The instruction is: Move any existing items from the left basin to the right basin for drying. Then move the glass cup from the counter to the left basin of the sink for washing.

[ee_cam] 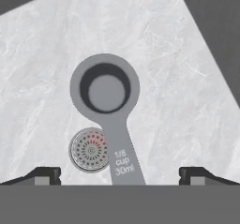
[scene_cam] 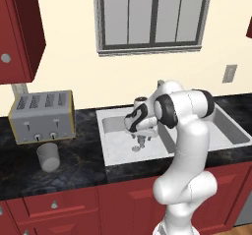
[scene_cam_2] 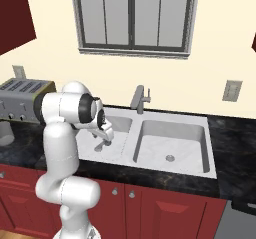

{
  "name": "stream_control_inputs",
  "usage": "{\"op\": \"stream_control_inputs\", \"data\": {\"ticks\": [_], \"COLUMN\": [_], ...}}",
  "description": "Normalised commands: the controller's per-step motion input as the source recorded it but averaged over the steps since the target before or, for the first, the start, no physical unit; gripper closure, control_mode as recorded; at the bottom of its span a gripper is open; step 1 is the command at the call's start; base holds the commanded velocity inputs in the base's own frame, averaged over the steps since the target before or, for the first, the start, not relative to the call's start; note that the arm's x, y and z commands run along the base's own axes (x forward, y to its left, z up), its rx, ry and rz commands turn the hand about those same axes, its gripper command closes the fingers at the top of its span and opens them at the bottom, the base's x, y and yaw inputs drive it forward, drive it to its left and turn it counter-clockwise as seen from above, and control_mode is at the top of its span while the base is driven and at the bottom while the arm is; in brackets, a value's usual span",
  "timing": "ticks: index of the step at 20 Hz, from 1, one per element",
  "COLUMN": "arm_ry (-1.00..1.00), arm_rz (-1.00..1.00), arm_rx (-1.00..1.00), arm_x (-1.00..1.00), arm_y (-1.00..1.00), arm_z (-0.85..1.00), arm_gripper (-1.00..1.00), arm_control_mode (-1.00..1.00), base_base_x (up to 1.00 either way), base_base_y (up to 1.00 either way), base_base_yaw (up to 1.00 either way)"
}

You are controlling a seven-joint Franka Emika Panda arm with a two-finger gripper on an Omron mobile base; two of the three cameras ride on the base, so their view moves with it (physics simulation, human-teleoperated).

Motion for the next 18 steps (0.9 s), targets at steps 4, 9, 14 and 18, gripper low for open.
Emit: {"op": "stream_control_inputs", "data": {"ticks": [4,9,14,18], "arm_ry": [0.0,0.0,0.0,0.0], "arm_rz": [0.0,0.0,0.0,0.0], "arm_rx": [0.0,0.0,0.0,0.0], "arm_x": [0.0,0.0,0.0,0.0], "arm_y": [0.0,0.0,0.0,0.0], "arm_z": [-0.21,-0.22,-0.21,-0.14], "arm_gripper": [-1.0,-1.0,-1.0,-1.0], "arm_control_mode": [-1.0,-1.0,-1.0,-1.0], "base_base_x": [0.0,0.0,0.0,0.0], "base_base_y": [0.0,0.0,0.0,0.0], "base_base_yaw": [0.0,0.0,0.0,0.0]}}
